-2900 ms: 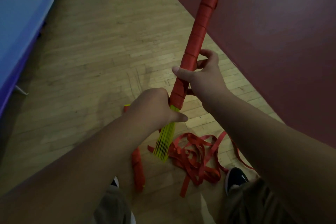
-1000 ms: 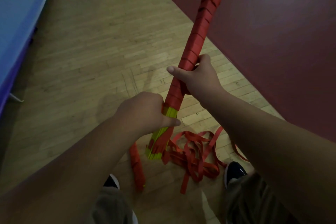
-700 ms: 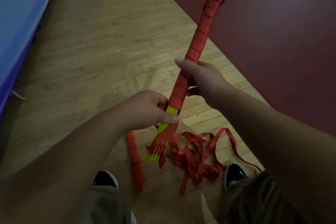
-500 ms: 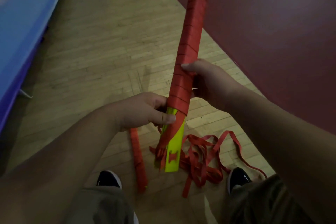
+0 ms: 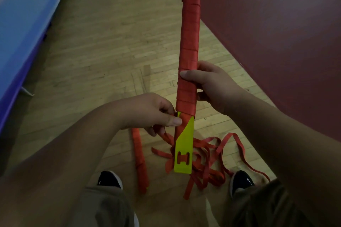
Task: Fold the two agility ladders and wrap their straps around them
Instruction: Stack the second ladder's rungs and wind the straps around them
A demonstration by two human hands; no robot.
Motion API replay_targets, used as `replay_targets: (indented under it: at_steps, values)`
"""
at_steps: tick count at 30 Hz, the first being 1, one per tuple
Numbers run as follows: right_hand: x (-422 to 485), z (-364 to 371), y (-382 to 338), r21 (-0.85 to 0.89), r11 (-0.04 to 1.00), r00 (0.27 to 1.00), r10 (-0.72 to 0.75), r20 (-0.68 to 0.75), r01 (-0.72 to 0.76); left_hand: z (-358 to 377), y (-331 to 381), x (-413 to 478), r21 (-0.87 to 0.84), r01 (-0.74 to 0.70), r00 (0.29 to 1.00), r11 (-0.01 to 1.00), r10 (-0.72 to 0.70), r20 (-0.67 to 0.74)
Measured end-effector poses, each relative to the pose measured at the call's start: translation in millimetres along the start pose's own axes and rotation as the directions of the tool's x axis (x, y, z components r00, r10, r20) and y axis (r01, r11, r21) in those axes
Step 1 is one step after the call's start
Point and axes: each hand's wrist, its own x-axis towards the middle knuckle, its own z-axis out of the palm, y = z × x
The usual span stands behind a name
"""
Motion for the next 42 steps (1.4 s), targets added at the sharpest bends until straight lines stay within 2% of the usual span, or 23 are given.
replay_targets:
  at_steps: [7, 15, 18, 20, 22, 24, 28, 30, 35, 39, 42]
  values:
    - [-8, 9, -2, -0.201, 0.978, 0.994, -0.074, -0.083, 0.056, 5, 5, 2, 0.281, 0.115, 0.986, 0.953, -0.075, -0.152]
    - [-9, 31, 9, -0.367, 0.925, 0.963, -0.178, -0.204, 0.093, 30, 22, 9, 0.352, 0.27, 0.917, 0.896, -0.127, -0.379]
    - [-9, 31, 10, -0.318, 0.942, 0.959, -0.18, -0.219, 0.104, 36, 23, 14, 0.351, 0.308, 0.882, 0.884, -0.127, -0.453]
    - [-8, 28, 9, -0.232, 0.968, 0.965, -0.145, -0.219, 0.093, 33, 21, 12, 0.288, 0.247, 0.892, 0.925, -0.101, -0.441]
    - [-7, 22, 7, -0.077, 0.997, 0.981, -0.046, -0.188, 0.032, 25, 18, 8, 0.187, 0.141, 0.918, 0.972, -0.057, -0.393]
    - [-5, 15, 4, 0.078, 0.996, 0.995, 0.048, -0.092, -0.041, 17, 14, 5, 0.107, 0.052, 0.944, 0.993, -0.014, -0.329]
    - [-6, 3, -1, 0.221, 0.966, 0.989, 0.119, 0.083, -0.135, 4, 2, 5, 0.083, -0.028, 0.977, 0.996, 0.044, -0.209]
    - [-9, 0, -3, 0.218, 0.964, 0.982, 0.119, 0.15, -0.15, 1, -3, 6, 0.07, -0.052, 0.987, 0.996, 0.062, -0.145]
    - [-15, -3, -11, 0.077, 0.99, 0.963, 0.099, 0.249, -0.122, 1, -8, 6, 0.064, -0.095, 0.995, 0.993, 0.097, -0.03]
    - [-14, -3, -8, 0.012, 0.996, 0.975, 0.084, 0.206, -0.088, 3, -7, 10, 0.114, -0.086, 0.994, 0.99, 0.093, -0.059]
    - [-12, 1, -5, 0.006, 0.998, 0.991, 0.067, 0.119, -0.068, 3, -8, 11, 0.094, -0.068, 0.994, 0.993, 0.075, -0.073]
